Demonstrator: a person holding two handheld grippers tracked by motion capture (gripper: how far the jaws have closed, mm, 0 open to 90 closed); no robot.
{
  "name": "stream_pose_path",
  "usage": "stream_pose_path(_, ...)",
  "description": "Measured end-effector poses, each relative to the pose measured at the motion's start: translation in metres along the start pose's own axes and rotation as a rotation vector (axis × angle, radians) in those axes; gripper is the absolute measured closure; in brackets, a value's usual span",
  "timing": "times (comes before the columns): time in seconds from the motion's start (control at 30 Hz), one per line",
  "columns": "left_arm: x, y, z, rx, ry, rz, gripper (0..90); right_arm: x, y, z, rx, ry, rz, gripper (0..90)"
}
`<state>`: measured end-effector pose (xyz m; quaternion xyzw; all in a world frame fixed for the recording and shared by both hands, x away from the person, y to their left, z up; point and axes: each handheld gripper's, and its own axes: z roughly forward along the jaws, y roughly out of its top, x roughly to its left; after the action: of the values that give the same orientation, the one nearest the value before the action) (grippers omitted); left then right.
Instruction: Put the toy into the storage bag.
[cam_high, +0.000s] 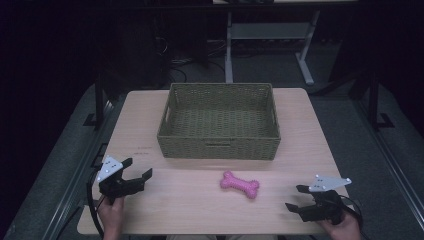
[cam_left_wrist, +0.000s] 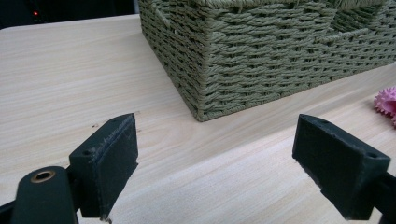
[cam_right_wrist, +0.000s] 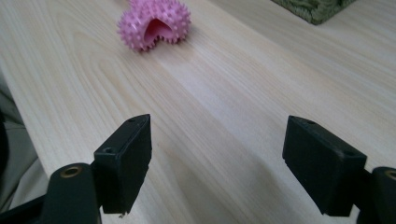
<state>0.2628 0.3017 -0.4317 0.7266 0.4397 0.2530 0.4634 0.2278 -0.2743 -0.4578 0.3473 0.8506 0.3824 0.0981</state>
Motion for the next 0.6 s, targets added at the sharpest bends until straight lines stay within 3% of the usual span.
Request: stream_pose_path(0.6,0.000,-0.001,-0.001,0.000,-0.005,0.002,13.6,0.010,0.037,-0.007,0.037,0.053,-0.066,18.1)
